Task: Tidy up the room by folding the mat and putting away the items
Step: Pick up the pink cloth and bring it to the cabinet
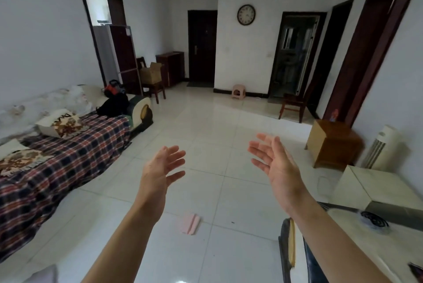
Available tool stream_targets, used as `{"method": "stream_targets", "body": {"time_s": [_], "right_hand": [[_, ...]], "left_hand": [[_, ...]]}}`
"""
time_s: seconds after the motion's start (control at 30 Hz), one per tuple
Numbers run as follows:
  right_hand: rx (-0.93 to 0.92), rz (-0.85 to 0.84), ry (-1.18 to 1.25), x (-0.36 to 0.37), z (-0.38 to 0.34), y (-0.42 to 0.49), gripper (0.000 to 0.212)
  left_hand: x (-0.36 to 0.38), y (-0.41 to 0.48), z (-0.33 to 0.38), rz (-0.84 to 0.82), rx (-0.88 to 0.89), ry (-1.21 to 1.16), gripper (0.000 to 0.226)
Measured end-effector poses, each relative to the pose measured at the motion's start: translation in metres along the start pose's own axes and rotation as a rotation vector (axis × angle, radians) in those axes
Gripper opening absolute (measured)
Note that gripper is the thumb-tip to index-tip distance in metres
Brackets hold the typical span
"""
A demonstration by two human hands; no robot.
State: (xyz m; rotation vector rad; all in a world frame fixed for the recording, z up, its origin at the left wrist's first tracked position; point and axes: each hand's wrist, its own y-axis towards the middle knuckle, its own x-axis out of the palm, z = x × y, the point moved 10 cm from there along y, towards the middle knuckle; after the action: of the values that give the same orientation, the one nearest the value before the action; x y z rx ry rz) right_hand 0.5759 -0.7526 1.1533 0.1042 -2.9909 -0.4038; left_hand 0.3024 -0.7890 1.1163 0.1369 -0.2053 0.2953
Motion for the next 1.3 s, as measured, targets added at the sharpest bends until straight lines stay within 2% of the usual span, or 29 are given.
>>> {"method": "stream_targets", "body": {"time_s": [0.33,0.57,0.73,0.9,1.03,1.3], "right_hand": [[0.120,0.049,-0.002,0.053,0.106,0.158,0.056],[0.169,0.047,0.036,0.071,0.168,0.252,0.061],[0.206,-0.006,0.058,0.077,0.216,0.334,0.095],[0.244,-0.092,0.070,0.085,0.275,0.417,0.092],[0.301,-0.171,0.049,0.095,0.329,0.471,0.077],[0.377,-0.249,0.043,0.126,0.437,0.535,0.086]], "left_hand": [[-0.038,0.176,-0.066,0.034,-0.049,0.005,0.043],[-0.045,0.271,-0.101,0.072,-0.107,0.026,0.043],[-0.043,0.337,-0.136,0.135,-0.136,0.066,0.041],[-0.042,0.396,-0.175,0.271,-0.138,0.086,0.042],[-0.033,0.440,-0.212,0.333,-0.141,0.092,0.042],[-0.063,0.510,-0.290,0.410,-0.192,0.141,0.042]]}}
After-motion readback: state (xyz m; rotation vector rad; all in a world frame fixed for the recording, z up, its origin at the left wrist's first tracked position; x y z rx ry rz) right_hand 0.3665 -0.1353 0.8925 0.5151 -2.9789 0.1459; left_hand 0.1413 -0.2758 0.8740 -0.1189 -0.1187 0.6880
